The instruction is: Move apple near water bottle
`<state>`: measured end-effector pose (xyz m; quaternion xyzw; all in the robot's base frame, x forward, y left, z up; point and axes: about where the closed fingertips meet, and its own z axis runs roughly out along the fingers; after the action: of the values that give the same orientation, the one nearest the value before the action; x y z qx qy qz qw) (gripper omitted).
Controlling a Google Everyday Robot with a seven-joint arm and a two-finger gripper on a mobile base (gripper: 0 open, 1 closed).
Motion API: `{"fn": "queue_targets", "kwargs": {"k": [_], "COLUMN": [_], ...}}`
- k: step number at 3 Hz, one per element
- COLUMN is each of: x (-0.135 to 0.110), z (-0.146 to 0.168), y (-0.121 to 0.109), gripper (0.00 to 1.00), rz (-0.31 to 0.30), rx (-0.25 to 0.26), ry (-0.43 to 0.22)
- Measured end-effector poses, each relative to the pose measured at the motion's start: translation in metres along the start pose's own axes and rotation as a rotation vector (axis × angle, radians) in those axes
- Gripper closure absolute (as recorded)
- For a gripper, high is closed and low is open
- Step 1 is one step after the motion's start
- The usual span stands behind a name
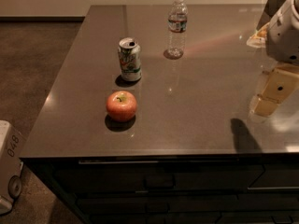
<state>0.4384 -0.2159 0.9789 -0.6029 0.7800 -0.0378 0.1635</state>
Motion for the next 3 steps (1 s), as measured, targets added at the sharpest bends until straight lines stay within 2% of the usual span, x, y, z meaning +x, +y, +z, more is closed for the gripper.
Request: {"fn": "queue_targets", "kwargs": {"k": [1,2,3], "x": [0.000,-0.015,-0.051], "z": [0.000,0.011,0.036], "y": [0.000,0.004,0.013], "gripper": [0.00,0.00,0.00], "rz": [0.000,-0.024,-0.076], "rx": [0.000,-0.013,-0.055], "ry": [0.000,-0.011,-0.051]}}
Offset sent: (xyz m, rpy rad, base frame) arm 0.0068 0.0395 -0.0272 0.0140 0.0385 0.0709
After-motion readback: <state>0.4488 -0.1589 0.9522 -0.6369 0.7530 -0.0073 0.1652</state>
